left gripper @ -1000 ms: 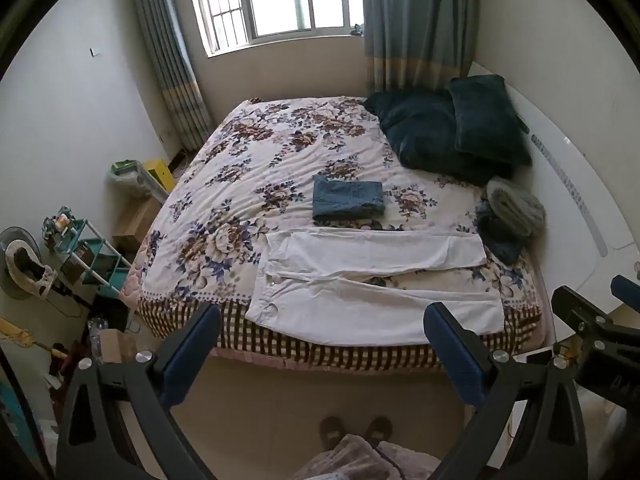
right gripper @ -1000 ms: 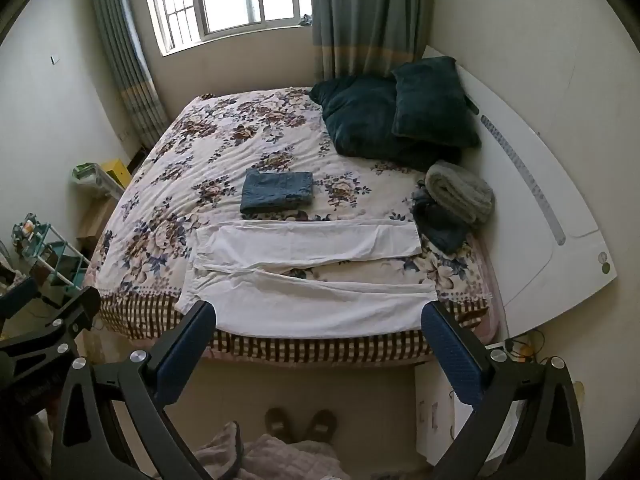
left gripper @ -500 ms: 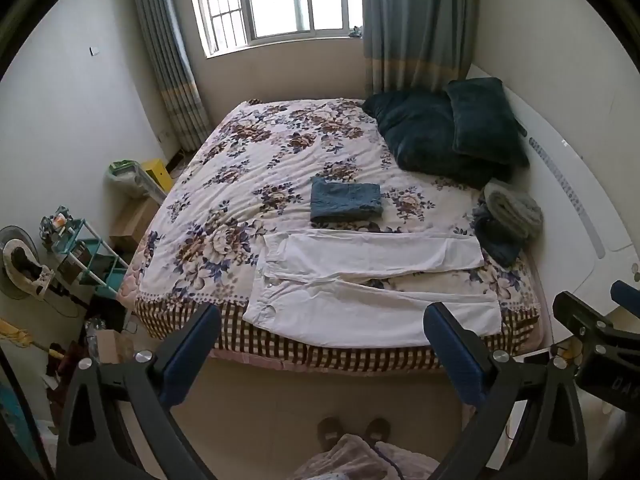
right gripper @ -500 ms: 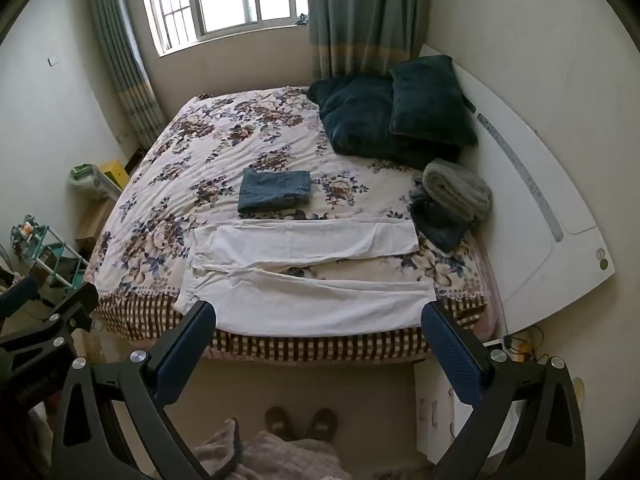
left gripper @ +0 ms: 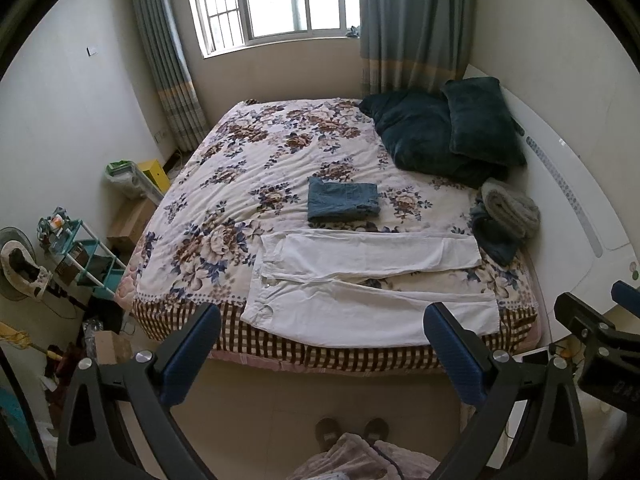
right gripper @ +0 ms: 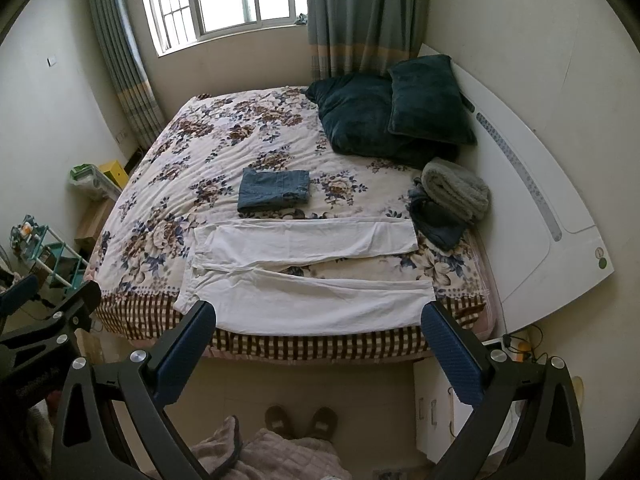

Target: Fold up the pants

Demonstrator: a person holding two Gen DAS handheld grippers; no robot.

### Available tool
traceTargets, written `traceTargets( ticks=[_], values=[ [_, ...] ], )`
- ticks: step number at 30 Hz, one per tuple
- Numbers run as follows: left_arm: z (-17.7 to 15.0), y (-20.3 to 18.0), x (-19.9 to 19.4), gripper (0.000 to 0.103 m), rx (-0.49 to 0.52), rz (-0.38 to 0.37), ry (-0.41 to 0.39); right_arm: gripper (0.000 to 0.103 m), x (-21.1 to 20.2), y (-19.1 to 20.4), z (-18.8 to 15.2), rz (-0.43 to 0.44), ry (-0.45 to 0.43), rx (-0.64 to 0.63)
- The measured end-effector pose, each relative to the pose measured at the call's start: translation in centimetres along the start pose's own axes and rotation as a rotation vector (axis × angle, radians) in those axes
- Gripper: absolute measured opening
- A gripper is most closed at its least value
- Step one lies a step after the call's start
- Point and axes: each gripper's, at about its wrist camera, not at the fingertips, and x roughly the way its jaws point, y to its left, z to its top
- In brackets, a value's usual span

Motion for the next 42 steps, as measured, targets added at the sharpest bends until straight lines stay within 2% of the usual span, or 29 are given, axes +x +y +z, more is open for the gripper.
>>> traceTargets(
  ticks=[8, 9, 12, 42],
  values=[
    [-0.1, -0.8, 0.3, 0.103, -0.002, 0.005, -0.015, 0.103, 0.0, 0.0, 0.0, 0.001, 0.000, -0.001],
    [-0.3, 0.3, -0.1, 0.103, -0.003, 0.001, -0.016, 0.103, 0.0, 0.0, 0.0, 0.000, 0.000, -0.001],
    [-0.2, 0.6, -0.2, 0.103, -0.003, -0.004, -0.019, 0.103, 0.0, 0.0, 0.0, -0.001, -0.002, -0.001],
    [0.4, 0.0, -0.2, 0.103, -0.006, 0.000, -0.028, 0.103, -1.5, -1.1, 0.6, 0.005, -0.002, 0.005]
  ],
)
